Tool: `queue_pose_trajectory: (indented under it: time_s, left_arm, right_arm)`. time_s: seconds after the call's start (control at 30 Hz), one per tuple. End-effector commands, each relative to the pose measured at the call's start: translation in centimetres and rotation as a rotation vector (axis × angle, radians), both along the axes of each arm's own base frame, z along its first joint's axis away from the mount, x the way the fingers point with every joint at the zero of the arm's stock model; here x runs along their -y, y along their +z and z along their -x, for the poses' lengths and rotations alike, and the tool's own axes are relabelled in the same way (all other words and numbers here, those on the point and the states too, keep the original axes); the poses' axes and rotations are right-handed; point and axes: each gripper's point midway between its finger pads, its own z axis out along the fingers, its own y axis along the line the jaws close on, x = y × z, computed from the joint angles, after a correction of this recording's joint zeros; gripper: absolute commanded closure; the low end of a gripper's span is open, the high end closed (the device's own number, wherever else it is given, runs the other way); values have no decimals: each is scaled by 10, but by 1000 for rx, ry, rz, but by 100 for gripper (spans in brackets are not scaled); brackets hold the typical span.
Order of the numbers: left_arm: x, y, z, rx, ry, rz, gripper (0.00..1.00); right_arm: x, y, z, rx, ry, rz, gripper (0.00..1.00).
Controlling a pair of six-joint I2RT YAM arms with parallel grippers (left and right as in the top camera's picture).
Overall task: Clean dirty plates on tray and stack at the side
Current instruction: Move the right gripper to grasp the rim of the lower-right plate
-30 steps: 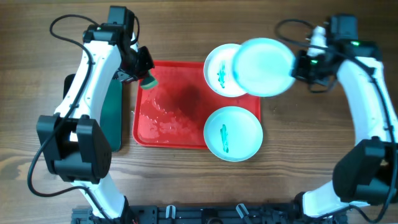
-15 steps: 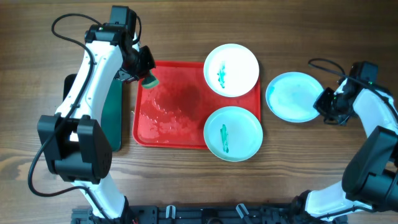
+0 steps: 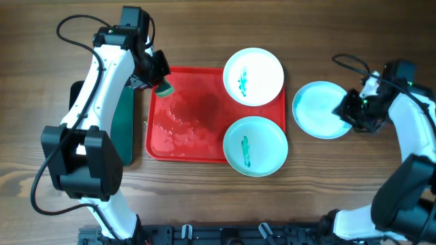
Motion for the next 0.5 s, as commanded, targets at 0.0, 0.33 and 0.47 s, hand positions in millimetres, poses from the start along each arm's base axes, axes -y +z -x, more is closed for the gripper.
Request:
queue_pose_trajectory:
  time_s: [0.0,0.33,0.47]
  left_arm:
    - [0,13,-5,42,-4,-6,96]
    - [0,13,-4,41,-4,-6,96]
    - [0,13,-4,41,-4,-6,96]
  right_arm:
    - [-59,21,7,27,188,-110,71]
    - [-113,-27,67,-204,371,49,78]
    - [-127,-45,86,-245,396,51,80]
